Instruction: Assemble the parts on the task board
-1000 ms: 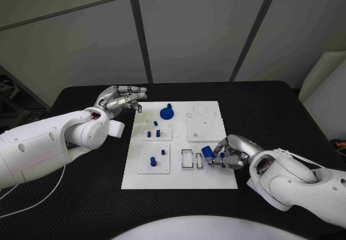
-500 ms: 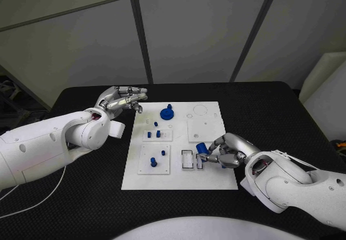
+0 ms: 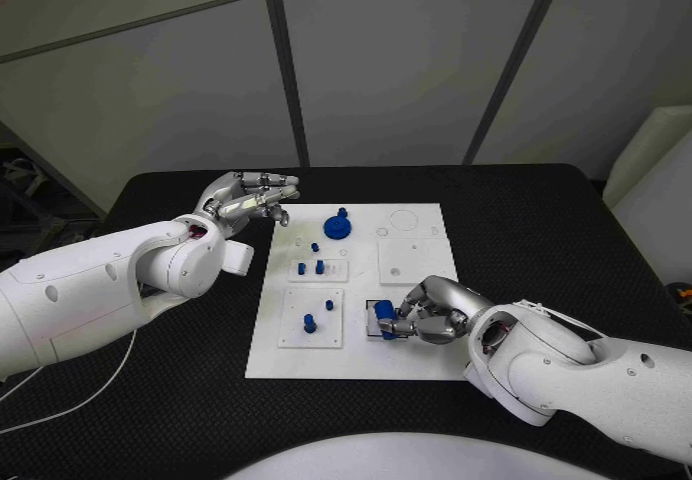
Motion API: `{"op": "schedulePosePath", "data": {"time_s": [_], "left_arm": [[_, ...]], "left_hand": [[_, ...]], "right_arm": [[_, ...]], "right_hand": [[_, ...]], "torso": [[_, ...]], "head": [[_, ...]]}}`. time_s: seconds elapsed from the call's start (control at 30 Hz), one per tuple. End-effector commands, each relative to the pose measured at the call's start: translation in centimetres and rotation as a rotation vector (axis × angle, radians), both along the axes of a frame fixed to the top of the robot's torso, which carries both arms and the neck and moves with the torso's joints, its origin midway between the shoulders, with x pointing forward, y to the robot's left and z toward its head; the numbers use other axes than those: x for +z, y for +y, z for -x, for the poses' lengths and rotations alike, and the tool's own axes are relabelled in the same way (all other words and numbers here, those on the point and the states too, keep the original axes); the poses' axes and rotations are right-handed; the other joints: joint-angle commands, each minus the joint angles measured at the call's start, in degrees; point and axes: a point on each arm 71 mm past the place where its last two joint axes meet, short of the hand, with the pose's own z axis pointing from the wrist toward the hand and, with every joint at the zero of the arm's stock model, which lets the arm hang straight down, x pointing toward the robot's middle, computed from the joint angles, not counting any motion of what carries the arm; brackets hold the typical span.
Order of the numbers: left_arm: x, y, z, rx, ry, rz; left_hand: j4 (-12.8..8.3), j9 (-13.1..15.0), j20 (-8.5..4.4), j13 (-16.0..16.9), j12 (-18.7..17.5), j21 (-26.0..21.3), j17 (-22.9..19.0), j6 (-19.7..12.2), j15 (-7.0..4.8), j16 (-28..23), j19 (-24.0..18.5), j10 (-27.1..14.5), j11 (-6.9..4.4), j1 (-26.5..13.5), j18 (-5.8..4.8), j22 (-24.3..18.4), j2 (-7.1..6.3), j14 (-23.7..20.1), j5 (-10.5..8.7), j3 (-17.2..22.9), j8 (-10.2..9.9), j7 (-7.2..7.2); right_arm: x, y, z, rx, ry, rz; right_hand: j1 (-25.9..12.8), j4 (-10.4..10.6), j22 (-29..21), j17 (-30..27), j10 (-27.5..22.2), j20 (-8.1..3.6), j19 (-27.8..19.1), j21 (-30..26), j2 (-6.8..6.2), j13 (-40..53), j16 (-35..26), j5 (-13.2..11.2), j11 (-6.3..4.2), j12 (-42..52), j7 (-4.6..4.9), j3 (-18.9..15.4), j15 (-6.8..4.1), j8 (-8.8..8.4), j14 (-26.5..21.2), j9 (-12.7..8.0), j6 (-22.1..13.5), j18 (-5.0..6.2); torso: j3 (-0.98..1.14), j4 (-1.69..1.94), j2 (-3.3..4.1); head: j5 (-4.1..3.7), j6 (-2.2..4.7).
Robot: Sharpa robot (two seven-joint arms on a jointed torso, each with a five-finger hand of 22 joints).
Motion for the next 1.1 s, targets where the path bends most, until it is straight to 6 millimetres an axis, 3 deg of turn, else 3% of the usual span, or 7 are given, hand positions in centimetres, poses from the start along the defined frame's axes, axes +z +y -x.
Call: {"op": "schedulePosePath", "data": {"time_s": [0.03,0.27,0.47,0.67,0.9,1.1], "left_arm": [[0.18,-0.16,0.01,-0.006,-0.012,0.008],[0.19,-0.14,0.02,-0.006,-0.012,0.008],[0.19,-0.16,0.04,-0.006,-0.012,0.008],[0.20,-0.12,0.05,-0.006,-0.012,0.008],[0.21,-0.10,0.07,-0.006,-0.011,0.008],[0.20,-0.08,0.06,-0.006,-0.011,0.008]], "left_hand": [[-0.1,-0.1,0.11,-0.1,0.4,0.2,-0.1,0.0,-0.02,0.2,-0.3,-0.4,-0.07,-0.2,-0.64,0.1,0.26,-0.3,0.10,0.0,0.2,0.14],[-0.1,-0.1,0.13,-0.1,0.5,0.2,-0.2,-0.1,0.00,0.2,-0.4,-0.5,-0.07,-0.3,-0.64,0.1,0.27,-0.3,0.06,0.0,0.3,0.15],[-0.1,-0.1,0.13,-0.1,0.5,0.2,-0.2,-0.1,0.00,0.2,-0.4,-0.5,-0.07,-0.3,-0.64,0.1,0.27,-0.3,0.06,0.0,0.3,0.15],[-0.1,-0.1,0.13,-0.1,0.5,0.2,-0.2,-0.1,0.00,0.2,-0.4,-0.5,-0.07,-0.3,-0.64,0.1,0.27,-0.3,0.06,0.0,0.3,0.15],[-0.1,-0.1,0.13,-0.1,0.5,0.2,-0.2,-0.1,0.00,0.2,-0.4,-0.5,-0.07,-0.3,-0.64,0.1,0.27,-0.3,0.06,0.0,0.3,0.15],[-0.1,-0.1,0.13,-0.1,0.5,0.2,-0.2,-0.1,0.00,0.2,-0.4,-0.5,-0.07,-0.3,-0.64,0.1,0.27,-0.3,0.06,0.0,0.3,0.15]], "right_arm": [[-0.34,0.14,-0.04,0.019,0.032,0.045],[-0.43,0.22,-0.30,0.005,0.023,0.045],[-0.39,0.51,-0.47,-0.004,0.009,0.030],[-0.36,0.75,-0.50,-0.001,0.006,0.019],[-0.36,1.01,-0.47,0.007,0.008,0.012],[-0.35,1.02,-0.53,0.003,0.004,0.007]], "right_hand": [[-0.7,0.0,15.1,5.4,0.2,-0.43,6.0,0.4,0.02,1.6,0.1,-0.4,-0.49,-0.2,0.00,-0.5,-0.54,0.31,4.2,0.2,0.6,-0.86],[-1.7,0.0,15.1,5.4,0.2,-0.60,6.0,0.4,-0.08,1.6,0.1,-0.6,-0.67,-0.4,-0.21,-1.2,-0.71,0.71,4.2,0.5,0.9,-0.86],[-2.2,0.0,15.1,5.4,0.2,-0.68,6.0,0.4,-0.19,1.7,0.1,-1.4,-0.75,-0.5,-0.29,-1.6,-0.78,0.88,4.2,0.6,1.0,-0.86],[-3.9,0.0,15.1,5.3,0.1,-0.76,6.0,0.4,-0.40,1.6,-0.1,-6.9,-0.72,-1.0,-0.25,-2.5,-0.80,1.15,4.2,1.1,0.6,-0.86],[-5.0,0.1,15.1,5.3,0.1,-0.74,6.0,0.4,-1.04,1.7,-0.1,-9.1,-0.69,-1.2,-0.23,-2.7,-0.78,1.36,4.2,1.3,0.5,-0.86],[-8.0,0.1,15.1,5.3,0.1,-0.71,6.0,0.4,-2.65,1.9,-0.2,-14.2,-0.64,-1.6,-0.19,-1.6,-0.74,1.62,4.2,1.7,0.2,-0.86]], "torso": [[0.06,-0.14,-0.01],[0.01,-0.08,-0.01],[0.06,-0.13,0.00],[0.03,-0.12,0.00],[0.04,-0.18,-0.01],[0.04,-0.18,-0.04]], "head": [[-0.01,0.02],[-0.22,0.11],[0.13,0.07],[0.32,-0.05],[0.50,-0.20],[0.52,-0.23]]}}
